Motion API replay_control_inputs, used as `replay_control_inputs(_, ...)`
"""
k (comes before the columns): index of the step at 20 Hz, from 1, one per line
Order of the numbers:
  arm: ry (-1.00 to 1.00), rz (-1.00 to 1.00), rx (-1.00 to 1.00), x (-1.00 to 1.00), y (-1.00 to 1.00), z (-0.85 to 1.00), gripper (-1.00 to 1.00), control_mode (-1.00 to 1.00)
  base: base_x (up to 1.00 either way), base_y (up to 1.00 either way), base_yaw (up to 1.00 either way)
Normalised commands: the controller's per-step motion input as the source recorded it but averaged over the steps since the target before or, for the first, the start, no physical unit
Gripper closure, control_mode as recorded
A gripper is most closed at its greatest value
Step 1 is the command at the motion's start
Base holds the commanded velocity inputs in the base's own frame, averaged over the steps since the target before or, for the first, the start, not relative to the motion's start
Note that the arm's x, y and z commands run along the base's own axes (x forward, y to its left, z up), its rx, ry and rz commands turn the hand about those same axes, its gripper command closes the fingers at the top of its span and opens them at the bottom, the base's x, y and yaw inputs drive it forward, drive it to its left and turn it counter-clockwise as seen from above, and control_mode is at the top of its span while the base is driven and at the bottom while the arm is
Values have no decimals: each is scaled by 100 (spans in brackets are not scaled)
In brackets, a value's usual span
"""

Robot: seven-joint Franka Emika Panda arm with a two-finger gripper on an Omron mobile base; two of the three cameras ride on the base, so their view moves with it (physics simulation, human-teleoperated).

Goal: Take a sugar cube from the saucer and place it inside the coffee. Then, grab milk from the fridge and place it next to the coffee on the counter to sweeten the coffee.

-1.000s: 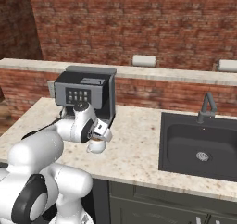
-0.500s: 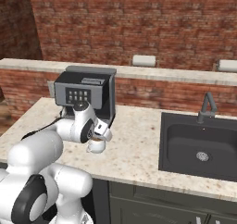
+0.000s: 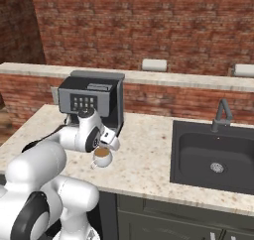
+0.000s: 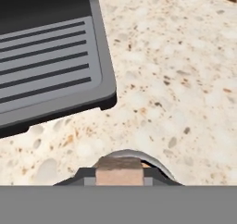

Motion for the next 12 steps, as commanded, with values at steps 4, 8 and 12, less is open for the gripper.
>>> replay_control_inputs(4,-3,0,0,-2,0,19,-100,-100,0,0,0)
replay_control_inputs(8,-5,0,0,-7,0,24,-100,-100,0,0,0)
replay_control_inputs(12,-7,0,0,-19,0,28,-100,-100,0,0,0)
